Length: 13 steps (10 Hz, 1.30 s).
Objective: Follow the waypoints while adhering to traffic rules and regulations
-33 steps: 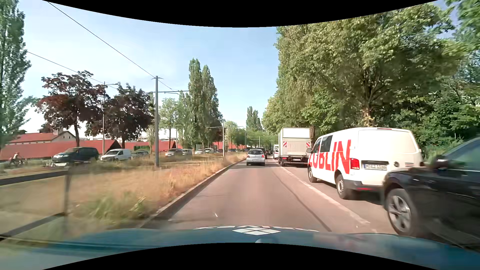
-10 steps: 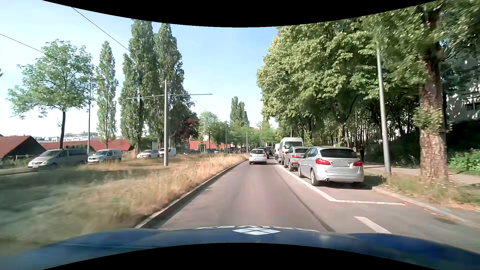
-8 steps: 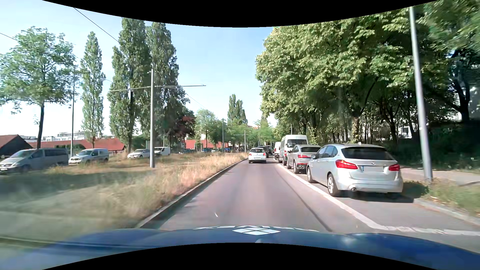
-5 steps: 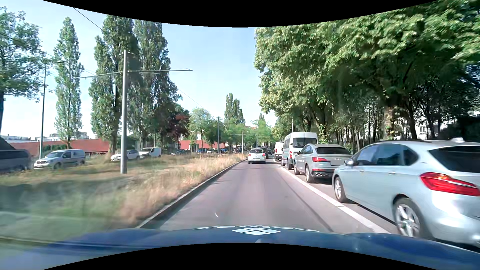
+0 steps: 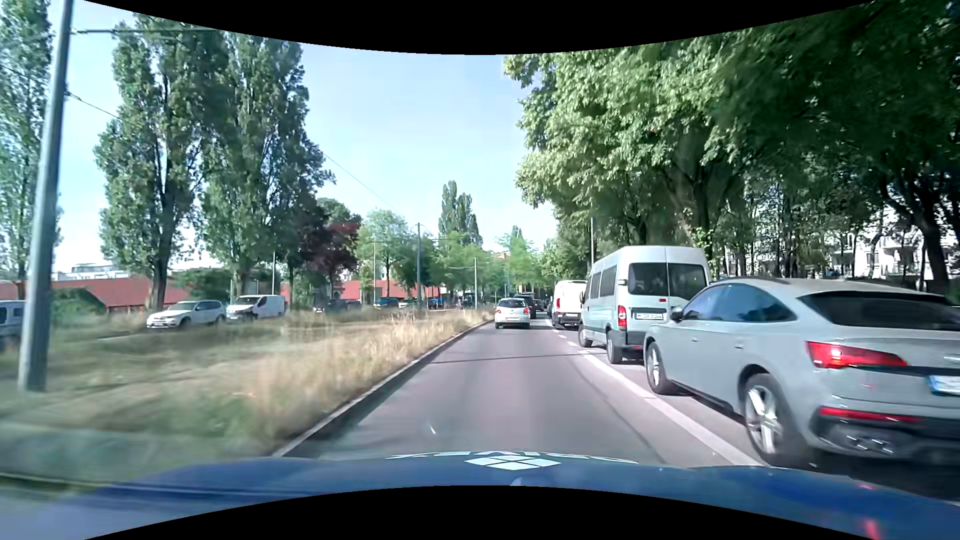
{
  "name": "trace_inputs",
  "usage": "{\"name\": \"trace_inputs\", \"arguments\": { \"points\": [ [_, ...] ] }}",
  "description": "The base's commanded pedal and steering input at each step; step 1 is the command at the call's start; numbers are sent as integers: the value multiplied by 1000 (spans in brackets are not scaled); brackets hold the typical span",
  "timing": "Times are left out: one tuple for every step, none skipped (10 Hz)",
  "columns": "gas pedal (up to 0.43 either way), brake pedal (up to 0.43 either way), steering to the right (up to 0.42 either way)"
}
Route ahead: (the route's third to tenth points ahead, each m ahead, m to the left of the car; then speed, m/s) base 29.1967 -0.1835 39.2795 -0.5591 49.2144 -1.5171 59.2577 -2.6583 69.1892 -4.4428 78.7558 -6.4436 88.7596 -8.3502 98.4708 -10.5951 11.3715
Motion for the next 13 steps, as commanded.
{"name": "trace_inputs", "arguments": {
  "points": [
    [177,0,12],
    [177,0,12],
    [177,0,12],
    [177,0,12],
    [177,0,12],
    [177,0,11],
    [177,0,11],
    [177,0,11],
    [177,0,11],
    [177,0,11],
    [177,0,12],
    [177,0,12],
    [177,0,11]
  ]
}}
